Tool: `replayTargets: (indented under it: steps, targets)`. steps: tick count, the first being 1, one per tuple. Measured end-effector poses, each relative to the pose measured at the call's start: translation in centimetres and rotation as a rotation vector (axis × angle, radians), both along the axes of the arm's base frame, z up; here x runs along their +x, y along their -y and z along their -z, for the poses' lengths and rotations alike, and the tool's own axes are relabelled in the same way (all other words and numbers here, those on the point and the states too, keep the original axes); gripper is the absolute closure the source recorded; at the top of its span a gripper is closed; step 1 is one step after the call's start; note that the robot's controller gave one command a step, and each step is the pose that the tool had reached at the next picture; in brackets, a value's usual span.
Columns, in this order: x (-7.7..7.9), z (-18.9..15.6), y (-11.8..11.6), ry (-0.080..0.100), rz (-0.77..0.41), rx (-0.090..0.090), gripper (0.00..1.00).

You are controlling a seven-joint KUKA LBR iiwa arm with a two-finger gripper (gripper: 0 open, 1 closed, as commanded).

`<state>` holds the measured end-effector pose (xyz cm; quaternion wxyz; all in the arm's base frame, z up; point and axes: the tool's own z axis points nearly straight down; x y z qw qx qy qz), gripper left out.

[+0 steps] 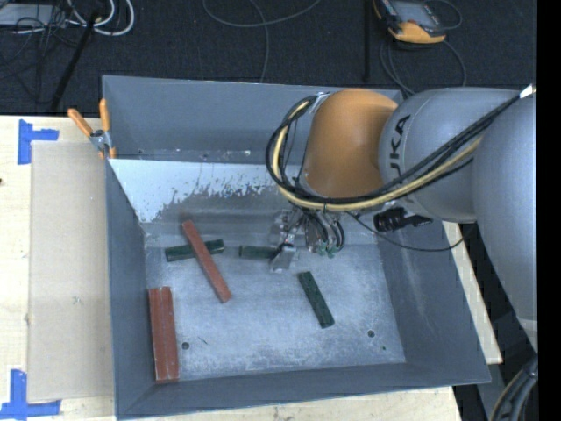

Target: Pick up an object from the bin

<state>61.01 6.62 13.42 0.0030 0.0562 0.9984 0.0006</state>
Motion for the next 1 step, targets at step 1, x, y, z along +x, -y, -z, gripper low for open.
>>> replayTargets:
  steps: [1]
  targets:
    - [0.11,-1.80,0.04,-0.003,0.002,0.000,1.00]
